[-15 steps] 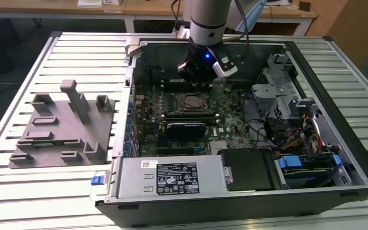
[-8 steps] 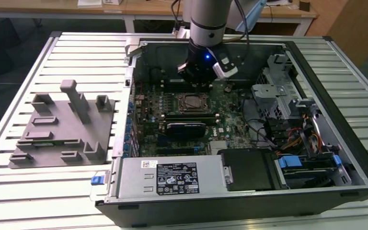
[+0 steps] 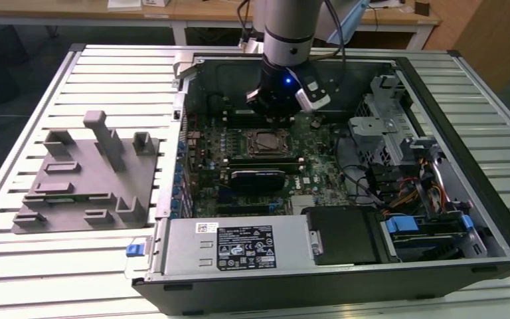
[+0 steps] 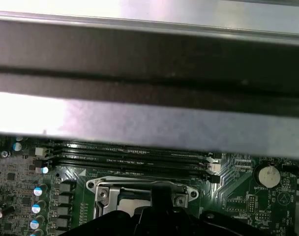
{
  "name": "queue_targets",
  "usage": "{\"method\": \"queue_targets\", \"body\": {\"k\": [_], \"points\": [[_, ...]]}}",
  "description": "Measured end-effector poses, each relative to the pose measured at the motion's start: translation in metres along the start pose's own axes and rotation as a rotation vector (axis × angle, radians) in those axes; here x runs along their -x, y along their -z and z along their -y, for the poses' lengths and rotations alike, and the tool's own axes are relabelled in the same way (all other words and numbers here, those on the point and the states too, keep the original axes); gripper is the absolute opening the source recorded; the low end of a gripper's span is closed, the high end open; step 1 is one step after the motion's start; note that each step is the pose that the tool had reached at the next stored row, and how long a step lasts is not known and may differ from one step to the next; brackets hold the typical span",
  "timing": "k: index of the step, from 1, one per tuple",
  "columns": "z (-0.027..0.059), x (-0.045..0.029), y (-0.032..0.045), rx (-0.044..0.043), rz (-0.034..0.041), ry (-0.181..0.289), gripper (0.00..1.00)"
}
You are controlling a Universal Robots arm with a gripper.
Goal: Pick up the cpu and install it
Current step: 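Install the first cpu locking lever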
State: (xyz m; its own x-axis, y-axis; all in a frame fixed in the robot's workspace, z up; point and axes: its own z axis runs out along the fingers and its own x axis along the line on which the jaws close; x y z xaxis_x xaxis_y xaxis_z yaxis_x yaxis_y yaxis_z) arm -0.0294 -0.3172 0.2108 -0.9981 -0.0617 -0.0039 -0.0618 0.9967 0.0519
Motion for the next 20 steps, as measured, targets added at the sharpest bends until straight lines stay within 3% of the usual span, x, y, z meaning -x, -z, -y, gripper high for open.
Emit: {"method": "queue_targets", "body": {"k": [8, 13, 15, 20], "points": [[0.0036, -0.0002, 0.0015, 0.0, 0.0, 0.0, 0.11], [0.003, -0.0002, 0.0127, 0.0, 0.0, 0.0, 0.11], [0.0037, -0.0002, 0.0135, 0.0003, 0.0001, 0.0, 0.11], [0.0113, -0.0007, 0.0139, 0.0001, 0.0, 0.0, 0.11]]}}
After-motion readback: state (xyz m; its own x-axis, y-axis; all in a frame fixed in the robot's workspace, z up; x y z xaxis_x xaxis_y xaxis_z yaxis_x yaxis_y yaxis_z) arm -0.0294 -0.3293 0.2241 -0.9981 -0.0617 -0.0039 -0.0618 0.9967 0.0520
